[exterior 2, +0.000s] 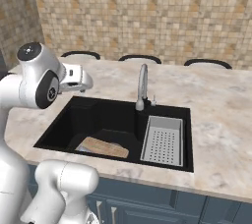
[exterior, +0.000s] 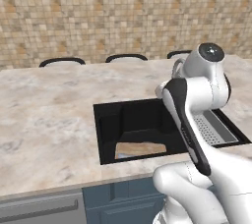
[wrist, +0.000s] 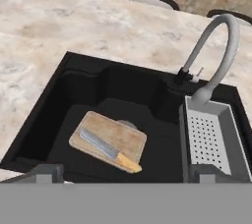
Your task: Move the cutting board and knife to the sink. Then move spray from the cabinet to the counter.
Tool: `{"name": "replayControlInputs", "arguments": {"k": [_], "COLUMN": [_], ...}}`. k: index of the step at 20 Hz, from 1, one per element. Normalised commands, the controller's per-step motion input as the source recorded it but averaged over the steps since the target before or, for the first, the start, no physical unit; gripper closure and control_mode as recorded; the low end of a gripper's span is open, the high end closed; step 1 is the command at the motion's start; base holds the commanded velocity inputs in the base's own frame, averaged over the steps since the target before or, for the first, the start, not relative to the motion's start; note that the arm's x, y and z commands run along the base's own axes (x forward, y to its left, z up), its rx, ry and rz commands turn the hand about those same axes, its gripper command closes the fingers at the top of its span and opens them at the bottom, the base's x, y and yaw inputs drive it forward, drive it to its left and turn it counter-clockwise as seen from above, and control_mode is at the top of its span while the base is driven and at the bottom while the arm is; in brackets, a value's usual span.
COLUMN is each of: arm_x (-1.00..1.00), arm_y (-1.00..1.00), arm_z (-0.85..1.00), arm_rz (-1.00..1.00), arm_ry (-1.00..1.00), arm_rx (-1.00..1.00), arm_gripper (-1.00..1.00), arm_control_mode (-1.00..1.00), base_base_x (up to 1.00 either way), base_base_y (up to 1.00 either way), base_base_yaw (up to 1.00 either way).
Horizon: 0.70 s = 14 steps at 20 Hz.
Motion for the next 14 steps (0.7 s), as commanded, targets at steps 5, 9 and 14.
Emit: {"name": "replayControlInputs", "arguments": {"k": [5, 9, 14], "arm_x": [0.03, -0.70, -0.62], "arm_y": [0.01, 0.00, 0.00], "arm_z": [0.15, 0.44, 0.32], "arm_rz": [-0.07, 0.00, 0.00], "arm_ry": [-0.14, -0.18, -0.17], "arm_rx": [0.21, 0.11, 0.01], "arm_gripper": [-1.00, -1.00, -1.00], "arm_control_mode": [-1.00, -1.00, -1.00], "base_base_x": [0.00, 0.00, 0.00], "base_base_y": [0.00, 0.00, 0.00], "base_base_yaw": [0.00, 0.00, 0.00]}}
